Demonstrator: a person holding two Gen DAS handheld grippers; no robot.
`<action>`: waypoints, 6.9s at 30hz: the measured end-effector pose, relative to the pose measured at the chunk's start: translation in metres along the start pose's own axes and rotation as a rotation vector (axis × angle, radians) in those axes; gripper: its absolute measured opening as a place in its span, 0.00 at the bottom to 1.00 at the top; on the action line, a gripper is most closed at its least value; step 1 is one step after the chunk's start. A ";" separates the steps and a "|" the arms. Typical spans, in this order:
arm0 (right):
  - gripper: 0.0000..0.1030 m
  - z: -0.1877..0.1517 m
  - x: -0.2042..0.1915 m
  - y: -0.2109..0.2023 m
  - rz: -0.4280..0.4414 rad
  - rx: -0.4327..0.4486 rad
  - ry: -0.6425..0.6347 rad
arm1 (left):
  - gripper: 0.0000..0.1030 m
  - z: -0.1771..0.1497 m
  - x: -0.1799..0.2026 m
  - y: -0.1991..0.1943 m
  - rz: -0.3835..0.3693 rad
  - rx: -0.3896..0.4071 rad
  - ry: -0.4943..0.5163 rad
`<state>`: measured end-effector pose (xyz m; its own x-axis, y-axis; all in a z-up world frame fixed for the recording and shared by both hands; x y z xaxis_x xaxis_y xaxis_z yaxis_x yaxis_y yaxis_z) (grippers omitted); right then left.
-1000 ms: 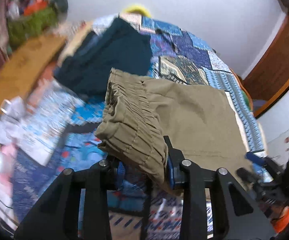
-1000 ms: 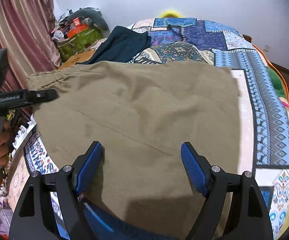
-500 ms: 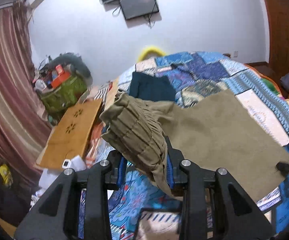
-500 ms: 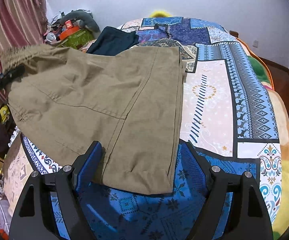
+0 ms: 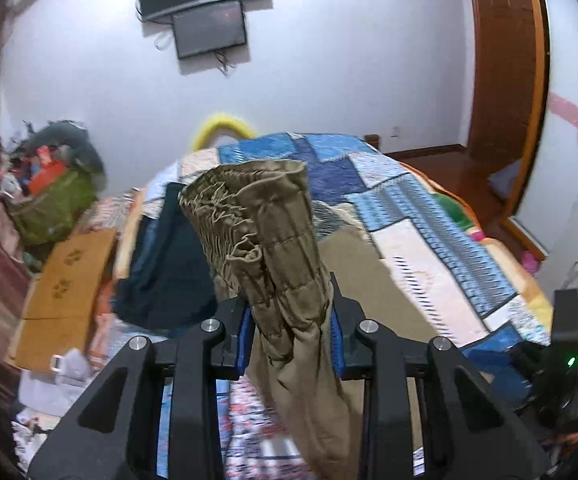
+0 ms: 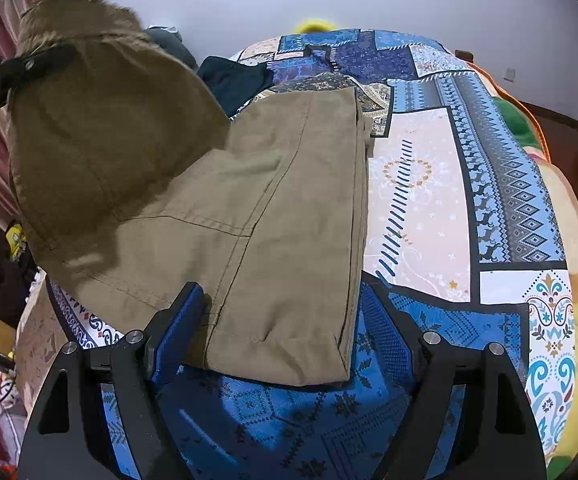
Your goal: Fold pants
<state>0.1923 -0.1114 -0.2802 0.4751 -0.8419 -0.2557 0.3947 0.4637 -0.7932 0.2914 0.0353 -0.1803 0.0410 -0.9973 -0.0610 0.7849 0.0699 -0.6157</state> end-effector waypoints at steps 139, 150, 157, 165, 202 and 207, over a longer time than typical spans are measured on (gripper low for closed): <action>0.75 -0.025 0.058 -0.013 -0.094 0.002 0.138 | 0.85 -0.106 -0.174 0.130 0.171 -0.430 -0.190; 0.75 -0.004 0.059 -0.031 -0.149 0.047 0.090 | 0.84 -0.064 -0.134 0.112 -0.040 -0.360 -0.151; 0.75 0.039 0.048 -0.042 -0.134 0.153 0.044 | 0.84 -0.052 -0.098 0.150 -0.113 -0.421 -0.117; 0.64 0.020 0.020 0.017 -0.036 0.004 -0.019 | 0.80 -0.071 -0.121 0.202 0.035 -0.515 -0.022; 0.67 0.005 0.063 -0.028 -0.112 0.042 0.142 | 0.80 -0.086 -0.100 0.093 -0.144 -0.408 -0.159; 0.67 -0.005 0.078 -0.014 -0.107 -0.007 0.180 | 0.79 -0.103 -0.078 0.115 -0.189 -0.474 -0.177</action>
<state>0.2204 -0.1851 -0.2921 0.2825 -0.9224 -0.2633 0.4299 0.3672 -0.8248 0.3147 0.1237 -0.3278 0.0623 -0.9791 0.1935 0.4249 -0.1495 -0.8928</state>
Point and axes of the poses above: each gripper's, at about its wrist camera, not at the fingertips, and y roughly the way its jaws point, x to its right, z to its top, the point moved 10 cm from there along y, roughly the way its jaws point, and after that the axes turned 2 degrees about -y, right-handed, at the moved point
